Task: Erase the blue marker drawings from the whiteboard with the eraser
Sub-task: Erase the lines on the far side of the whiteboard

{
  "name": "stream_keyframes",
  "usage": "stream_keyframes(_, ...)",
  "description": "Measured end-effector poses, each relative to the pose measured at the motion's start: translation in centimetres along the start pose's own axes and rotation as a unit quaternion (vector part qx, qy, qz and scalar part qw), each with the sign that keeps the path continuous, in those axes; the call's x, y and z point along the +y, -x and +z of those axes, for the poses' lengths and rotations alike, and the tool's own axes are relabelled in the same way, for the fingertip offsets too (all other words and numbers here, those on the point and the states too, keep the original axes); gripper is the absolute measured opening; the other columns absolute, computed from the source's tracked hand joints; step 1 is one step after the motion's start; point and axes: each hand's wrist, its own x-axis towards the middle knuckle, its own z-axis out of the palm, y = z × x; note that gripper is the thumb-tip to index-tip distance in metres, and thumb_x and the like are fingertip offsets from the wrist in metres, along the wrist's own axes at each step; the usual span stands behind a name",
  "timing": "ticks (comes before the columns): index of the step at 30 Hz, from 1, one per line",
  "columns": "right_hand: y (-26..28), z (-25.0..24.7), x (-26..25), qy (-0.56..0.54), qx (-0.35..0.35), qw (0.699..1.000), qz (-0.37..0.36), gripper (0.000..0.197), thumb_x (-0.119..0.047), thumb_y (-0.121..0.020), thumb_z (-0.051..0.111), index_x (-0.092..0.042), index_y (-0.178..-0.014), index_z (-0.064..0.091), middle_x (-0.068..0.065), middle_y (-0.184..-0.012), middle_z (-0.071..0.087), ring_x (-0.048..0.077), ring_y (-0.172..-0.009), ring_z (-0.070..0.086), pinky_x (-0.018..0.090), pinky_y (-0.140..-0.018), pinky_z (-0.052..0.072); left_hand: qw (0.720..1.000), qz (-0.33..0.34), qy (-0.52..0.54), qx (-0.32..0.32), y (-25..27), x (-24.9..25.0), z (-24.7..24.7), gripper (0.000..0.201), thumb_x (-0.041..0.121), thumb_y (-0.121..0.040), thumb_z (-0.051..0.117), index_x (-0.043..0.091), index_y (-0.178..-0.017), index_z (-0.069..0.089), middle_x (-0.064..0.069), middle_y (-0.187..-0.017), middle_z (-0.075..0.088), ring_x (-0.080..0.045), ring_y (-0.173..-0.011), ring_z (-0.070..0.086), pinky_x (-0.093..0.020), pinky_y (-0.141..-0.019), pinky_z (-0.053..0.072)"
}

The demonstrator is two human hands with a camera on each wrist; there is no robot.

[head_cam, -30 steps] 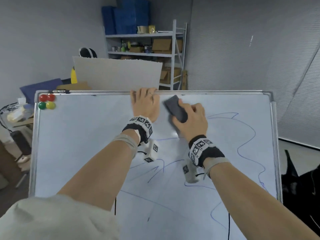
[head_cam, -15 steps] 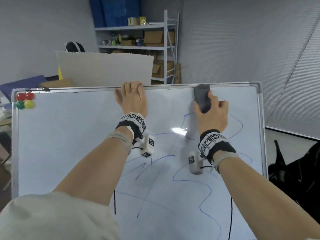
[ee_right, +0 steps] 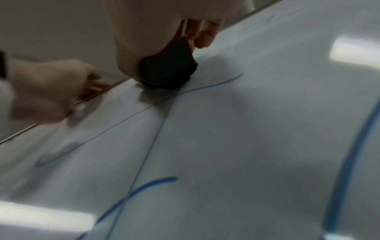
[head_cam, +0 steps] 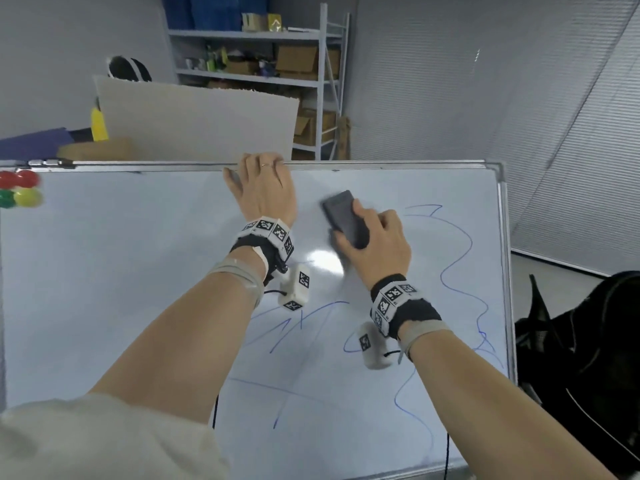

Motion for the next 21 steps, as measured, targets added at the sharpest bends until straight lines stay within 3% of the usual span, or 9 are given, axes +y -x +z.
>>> stream_keyframes(4,-0.9,-2.9,4.8,0.008,0.091,0.984,0.150,0.055,-0.059,-0.078,0.066,-0.040,-0.127,0.051,0.000,-0.105,0.048,0.024,-0.094,0.055,0.034,-0.070,0.051,0.999,-0.008,-0.041,0.020,0.7,1.3,0.6,0.043,0.034,-0.101,0.029,0.021,-0.116,0.067,-0.002,-0.123,0.059,-0.023,-0.135,0.040,-0.056,-0.123,0.006)
stream_keyframes(6,-1.2,-4.9,8.0,0.032,0.107,0.975,0.190,0.054,-0.058,-0.079,0.065,-0.037,-0.127,0.051,0.002,-0.107,0.049,0.026,-0.096,0.055,0.035,-0.069,0.048,0.997,-0.021,-0.058,0.045,1.0,2.2,1.1,0.044,0.035,-0.099,0.030,0.018,-0.116,0.067,-0.006,-0.124,0.061,-0.026,-0.136,0.042,-0.058,-0.122,0.007)
stream_keyframes(9,-1.4,-7.8,12.7,0.036,0.126,0.957,0.259,0.055,-0.057,-0.081,0.064,-0.034,-0.129,0.051,0.003,-0.111,0.050,0.027,-0.100,0.056,0.034,-0.070,0.045,0.996,-0.069,-0.057,0.029,1.7,4.7,1.8,0.049,0.037,-0.100,0.031,0.012,-0.123,0.066,-0.011,-0.141,0.052,-0.028,-0.148,0.028,-0.061,-0.122,0.000)
stream_keyframes(11,-1.6,-9.3,15.1,0.033,0.134,0.951,0.278,0.056,-0.057,-0.081,0.063,-0.034,-0.130,0.050,0.004,-0.116,0.050,0.029,-0.104,0.056,0.038,-0.075,0.049,0.996,-0.075,-0.053,-0.004,2.4,7.5,2.8,0.052,0.038,-0.101,0.030,0.009,-0.122,0.067,-0.010,-0.147,0.048,-0.028,-0.152,0.018,-0.062,-0.121,-0.004)
stream_keyframes(13,-1.9,-10.1,16.2,0.032,0.117,0.957,0.262,0.056,-0.058,-0.081,0.062,-0.034,-0.130,0.048,0.004,-0.118,0.049,0.029,-0.108,0.054,0.042,-0.078,0.052,0.997,-0.025,-0.050,-0.054,3.7,10.7,4.4,0.052,0.039,-0.102,0.028,0.010,-0.125,0.064,-0.011,-0.149,0.048,-0.027,-0.152,0.019,-0.061,-0.122,-0.006)
stream_keyframes(15,-2.5,-10.2,16.1,0.029,0.097,0.969,0.227,0.055,-0.056,-0.082,0.065,-0.033,-0.129,0.050,0.005,-0.116,0.049,0.028,-0.106,0.053,0.040,-0.075,0.051,0.994,0.036,-0.046,-0.095,5.2,13.5,6.5,0.050,0.042,-0.100,0.028,0.016,-0.128,0.061,-0.009,-0.142,0.051,-0.026,-0.145,0.030,-0.060,-0.123,-0.003)
stream_keyframes(17,-3.1,-9.7,15.4,0.010,0.084,0.981,0.173,0.055,-0.055,-0.081,0.067,-0.034,-0.129,0.050,0.004,-0.111,0.048,0.026,-0.099,0.054,0.036,-0.071,0.051,0.993,0.064,-0.039,-0.092,6.4,15.1,8.0,0.049,0.044,-0.097,0.033,0.018,-0.130,0.059,-0.005,-0.133,0.053,-0.026,-0.138,0.035,-0.056,-0.124,0.003)
stream_keyframes(21,-3.9,-8.0,12.9,-0.030,-0.004,0.999,0.031,0.056,-0.057,-0.078,0.069,-0.038,-0.128,0.051,0.000,-0.107,0.046,0.020,-0.095,0.052,0.030,-0.071,0.049,0.990,0.118,-0.046,-0.059,6.8,14.1,8.8,0.048,0.037,-0.095,0.036,0.017,-0.135,0.054,-0.003,-0.135,0.051,-0.025,-0.138,0.035,-0.055,-0.124,0.006)
